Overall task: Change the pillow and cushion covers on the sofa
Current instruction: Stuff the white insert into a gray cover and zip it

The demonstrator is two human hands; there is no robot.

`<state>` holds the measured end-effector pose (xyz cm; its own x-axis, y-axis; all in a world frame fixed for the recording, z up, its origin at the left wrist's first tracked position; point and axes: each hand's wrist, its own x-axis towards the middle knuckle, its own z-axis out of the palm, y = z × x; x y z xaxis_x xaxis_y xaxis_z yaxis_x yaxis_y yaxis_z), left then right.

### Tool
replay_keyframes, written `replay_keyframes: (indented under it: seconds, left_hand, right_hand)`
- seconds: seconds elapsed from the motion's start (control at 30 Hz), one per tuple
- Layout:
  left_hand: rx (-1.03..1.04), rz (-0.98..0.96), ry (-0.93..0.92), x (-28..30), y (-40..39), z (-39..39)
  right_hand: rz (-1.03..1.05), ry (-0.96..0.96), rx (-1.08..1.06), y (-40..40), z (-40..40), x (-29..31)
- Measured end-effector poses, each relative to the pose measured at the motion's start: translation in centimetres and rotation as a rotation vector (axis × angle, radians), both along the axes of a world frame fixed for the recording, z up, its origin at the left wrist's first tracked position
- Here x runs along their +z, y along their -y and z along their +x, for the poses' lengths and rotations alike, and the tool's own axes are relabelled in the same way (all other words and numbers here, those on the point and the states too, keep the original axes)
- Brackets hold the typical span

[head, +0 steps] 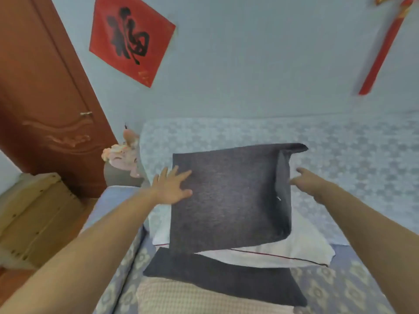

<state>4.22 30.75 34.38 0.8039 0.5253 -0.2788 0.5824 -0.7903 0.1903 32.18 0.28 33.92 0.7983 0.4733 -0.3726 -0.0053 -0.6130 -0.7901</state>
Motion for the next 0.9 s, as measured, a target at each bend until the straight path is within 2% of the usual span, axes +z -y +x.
replay_keyframes:
  seconds: [0.07, 0.13, 0.2, 0.27, 0.4, 0.53, 0.6, 0.67, 0.77, 0.83, 0.9]
  left_hand:
    - [-0.095, -0.081, -0.155, -6.5, 1.7, -1.9]
    - [-0.119, -0.140, -0.260, -11.4, 3.1, -4.2]
    - [-0.111, -0.112, -0.260, -14.5, 4.6, -6.1]
    - [-0.077, -0.056, -0.179, -16.3, 5.8, -6.9]
    - [-0.007, -0.044, -0.033, -16.4, 6.8, -6.1]
    - [0.100, -0.107, 0.100, -15.1, 7.0, -4.3]
    - [0.172, -0.195, 0.139, -14.9, 6.8, -4.0]
    - [0.213, -0.251, 0.141, -15.1, 6.4, -4.3]
    - [0.174, -0.248, 0.060, -15.6, 5.9, -5.7]
    - [0.227, -0.341, 0.103, -15.5, 5.7, -6.4]
    - [0.341, -0.435, 0.227, -14.8, 5.8, -6.8]
  right_hand:
    - [-0.188, -0.018, 0.090, 0.1, -3.0, -6.3]
    - [-0.288, -0.087, 0.103, 0.4, -5.5, -11.1]
    - [-0.320, -0.059, 0.046, 0.9, -6.6, -14.2]
    - [-0.332, 0.070, -0.013, 1.3, -7.0, -15.2]
    - [-0.446, 0.305, 0.024, 2.7, -4.8, -15.9]
    - [-0.729, 0.734, 0.283, 2.0, -3.4, -15.0]
    - [-0.708, 0.903, 0.455, 0.4, -2.6, -15.5]
    - [-0.668, 0.871, 0.529, -1.4, -2.4, -15.7]
    - [-0.763, 0.702, 0.613, -2.4, -2.1, -15.1]
    - [-0.665, 0.610, 0.496, -1.8, -1.3, -13.9]
    - [-0.438, 0.528, 0.257, -0.8, -0.6, -11.4]
